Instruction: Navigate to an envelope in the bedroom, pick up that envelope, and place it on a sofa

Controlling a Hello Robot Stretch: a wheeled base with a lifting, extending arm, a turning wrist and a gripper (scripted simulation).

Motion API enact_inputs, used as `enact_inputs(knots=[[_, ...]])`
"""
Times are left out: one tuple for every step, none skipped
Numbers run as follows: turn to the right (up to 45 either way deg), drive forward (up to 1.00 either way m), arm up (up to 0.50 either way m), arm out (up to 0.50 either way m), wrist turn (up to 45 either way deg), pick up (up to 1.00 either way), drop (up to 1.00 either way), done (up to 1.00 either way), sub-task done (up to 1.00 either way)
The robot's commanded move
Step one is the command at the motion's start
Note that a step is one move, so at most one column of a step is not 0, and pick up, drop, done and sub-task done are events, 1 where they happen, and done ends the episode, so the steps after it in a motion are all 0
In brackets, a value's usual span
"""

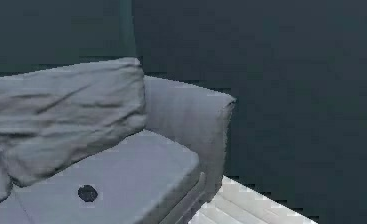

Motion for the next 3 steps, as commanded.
enact_inputs(knots=[[45.0,0.0,0.0,0.0,0.0,0.0,0.0,0.0,0.0],[45.0,0.0,0.0,0.0,0.0,0.0,0.0,0.0,0.0],[42.0,0.0,0.0,0.0,0.0,0.0,0.0,0.0,0.0]])
